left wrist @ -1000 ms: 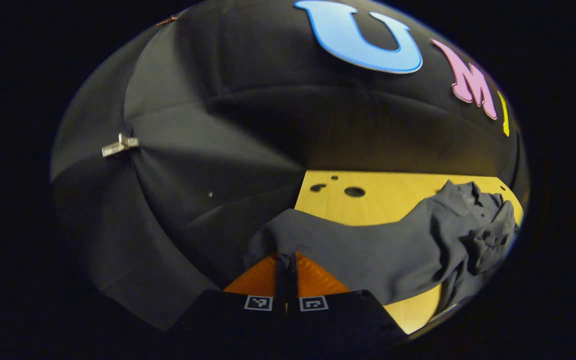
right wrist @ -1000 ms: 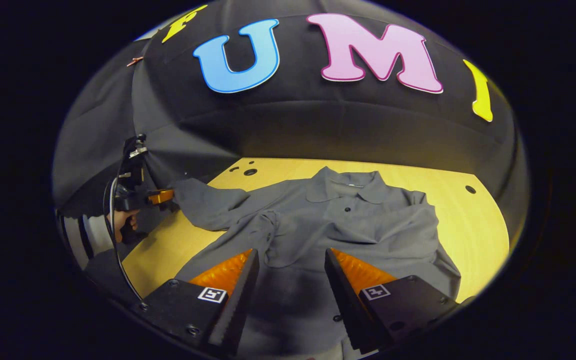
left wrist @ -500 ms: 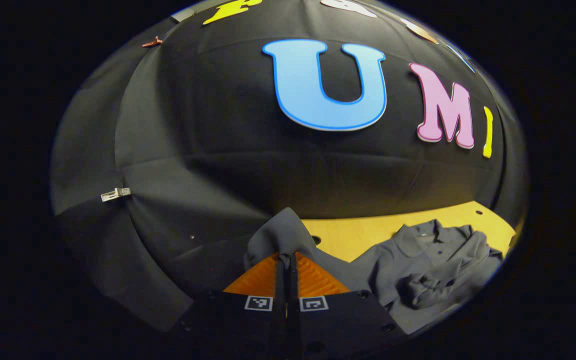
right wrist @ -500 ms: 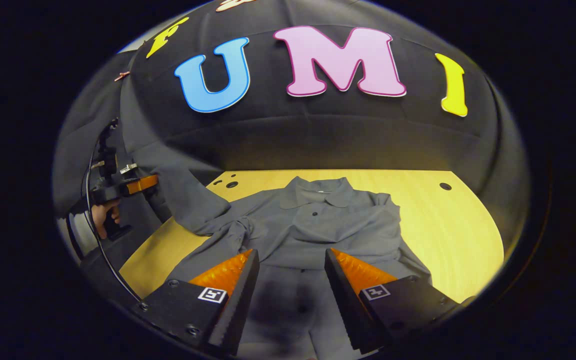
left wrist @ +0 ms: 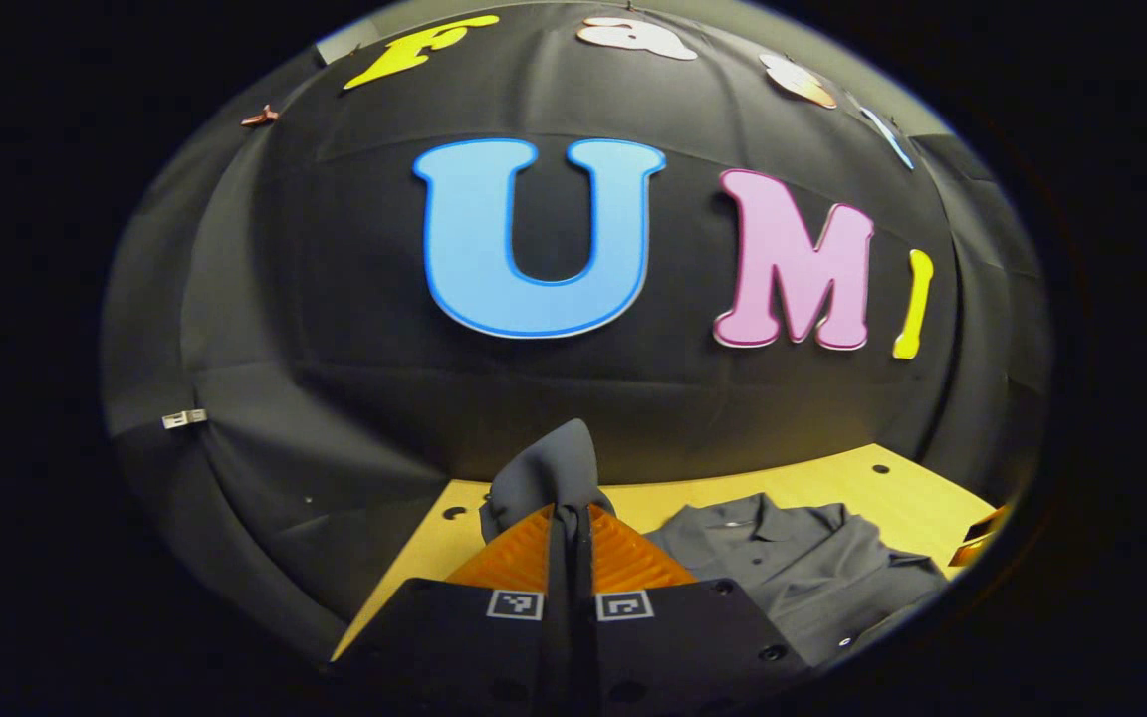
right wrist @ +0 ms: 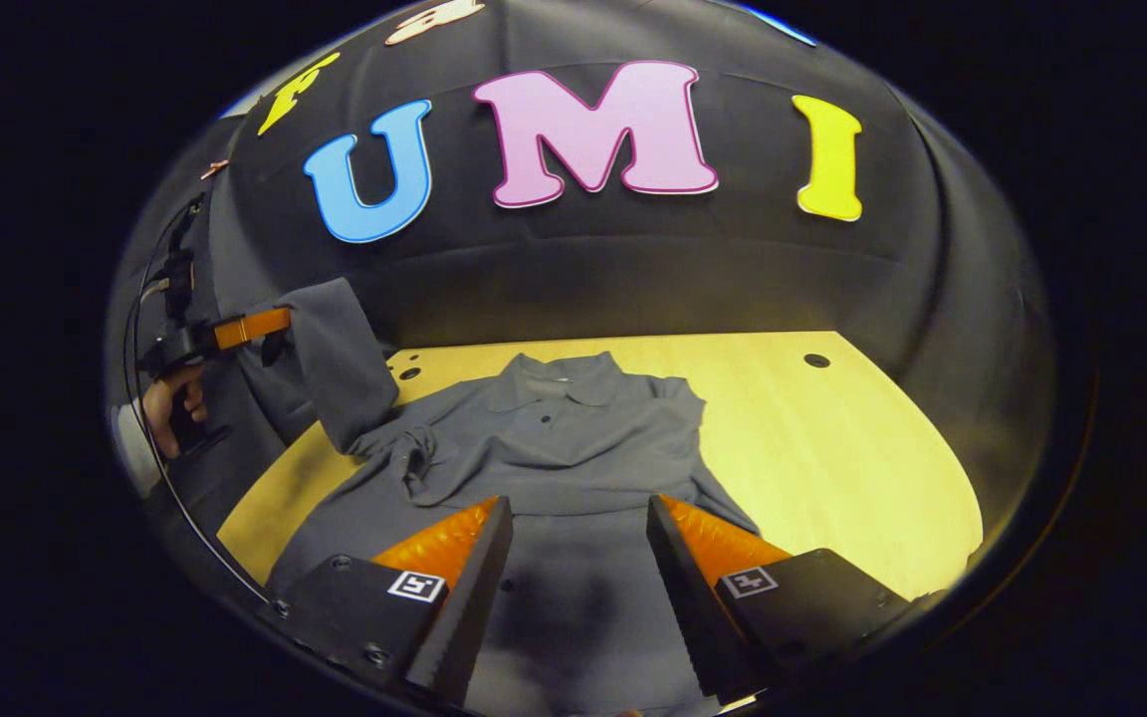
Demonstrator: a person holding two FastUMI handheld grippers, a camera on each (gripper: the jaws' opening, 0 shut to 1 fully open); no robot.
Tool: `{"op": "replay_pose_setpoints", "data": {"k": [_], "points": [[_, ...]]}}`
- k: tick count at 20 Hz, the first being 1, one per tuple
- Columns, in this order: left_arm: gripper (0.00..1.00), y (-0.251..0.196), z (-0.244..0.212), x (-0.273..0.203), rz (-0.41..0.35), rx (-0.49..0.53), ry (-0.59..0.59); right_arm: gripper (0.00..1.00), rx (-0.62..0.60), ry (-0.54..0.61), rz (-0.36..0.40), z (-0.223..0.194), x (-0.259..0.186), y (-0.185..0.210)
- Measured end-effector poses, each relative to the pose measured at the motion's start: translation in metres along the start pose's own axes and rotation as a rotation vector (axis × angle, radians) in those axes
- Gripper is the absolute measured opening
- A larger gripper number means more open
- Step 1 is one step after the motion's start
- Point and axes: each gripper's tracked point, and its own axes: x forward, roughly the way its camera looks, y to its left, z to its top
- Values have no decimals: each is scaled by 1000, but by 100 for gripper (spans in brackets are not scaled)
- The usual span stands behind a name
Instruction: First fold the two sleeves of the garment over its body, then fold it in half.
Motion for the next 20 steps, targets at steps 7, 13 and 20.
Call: {"op": "replay_pose_setpoints", "data": {"k": [7,13,20], "points": [[5,-105,-18,-2,-100,9,52,99,49,15,-49,-13,-13,-53],[5,-188,-56,13,-182,32,121,99,71,38,-74,-27,-22,-91],[5,-267,-133,17,-271,124,241,99,100,75,-83,-46,-23,-125]]}}
